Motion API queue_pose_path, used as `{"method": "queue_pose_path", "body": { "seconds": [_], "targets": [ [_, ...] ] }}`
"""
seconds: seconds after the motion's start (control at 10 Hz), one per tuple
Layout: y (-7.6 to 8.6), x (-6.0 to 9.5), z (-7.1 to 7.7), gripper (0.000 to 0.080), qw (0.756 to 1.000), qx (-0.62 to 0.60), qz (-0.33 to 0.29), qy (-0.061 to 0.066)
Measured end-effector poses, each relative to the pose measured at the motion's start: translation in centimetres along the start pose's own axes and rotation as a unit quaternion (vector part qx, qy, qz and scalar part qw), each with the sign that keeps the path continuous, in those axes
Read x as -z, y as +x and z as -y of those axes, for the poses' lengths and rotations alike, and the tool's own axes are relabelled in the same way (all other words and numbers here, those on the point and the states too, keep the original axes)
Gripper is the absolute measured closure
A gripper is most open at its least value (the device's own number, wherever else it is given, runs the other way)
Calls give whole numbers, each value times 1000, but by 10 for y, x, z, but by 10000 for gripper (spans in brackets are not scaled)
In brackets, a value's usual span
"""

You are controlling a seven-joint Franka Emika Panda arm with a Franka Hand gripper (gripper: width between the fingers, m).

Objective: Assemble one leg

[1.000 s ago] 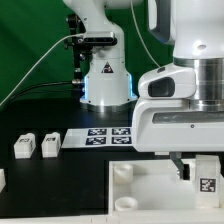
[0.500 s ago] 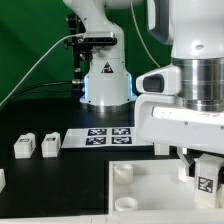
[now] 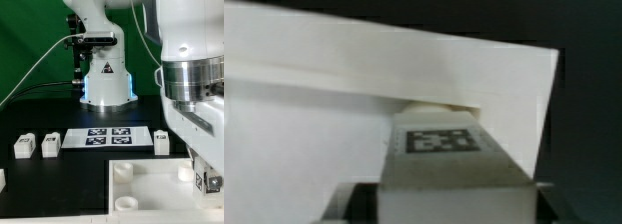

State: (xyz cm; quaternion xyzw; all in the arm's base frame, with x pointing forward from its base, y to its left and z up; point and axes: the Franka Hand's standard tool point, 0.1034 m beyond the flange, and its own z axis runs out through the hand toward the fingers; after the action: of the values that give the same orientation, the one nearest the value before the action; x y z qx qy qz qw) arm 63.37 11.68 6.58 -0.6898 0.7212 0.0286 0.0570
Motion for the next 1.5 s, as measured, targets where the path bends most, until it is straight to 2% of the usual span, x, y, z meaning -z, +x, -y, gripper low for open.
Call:
{"method": "queue_pose_path", "body": {
  "seconds": [0.1,0.4,0.7,0.8,0.9,1.0,1.2,1.5],
  "targets": [
    [0,1,0,508,998,-68,1,1],
    [2,2,0,508,991,-137,-4,3],
    [3,0,-1,506,991,-130,-7,0],
    [3,0,-2,296,991,-130,-7,0],
    [3,0,-2,296,992,-130,-7,0],
    [1,0,-2,179,992,-128,-7,2],
    [-16,7,-3,152,993,-118,-2,13],
    [-38,30,-4,150,994,-103,8,23]
  ]
}}
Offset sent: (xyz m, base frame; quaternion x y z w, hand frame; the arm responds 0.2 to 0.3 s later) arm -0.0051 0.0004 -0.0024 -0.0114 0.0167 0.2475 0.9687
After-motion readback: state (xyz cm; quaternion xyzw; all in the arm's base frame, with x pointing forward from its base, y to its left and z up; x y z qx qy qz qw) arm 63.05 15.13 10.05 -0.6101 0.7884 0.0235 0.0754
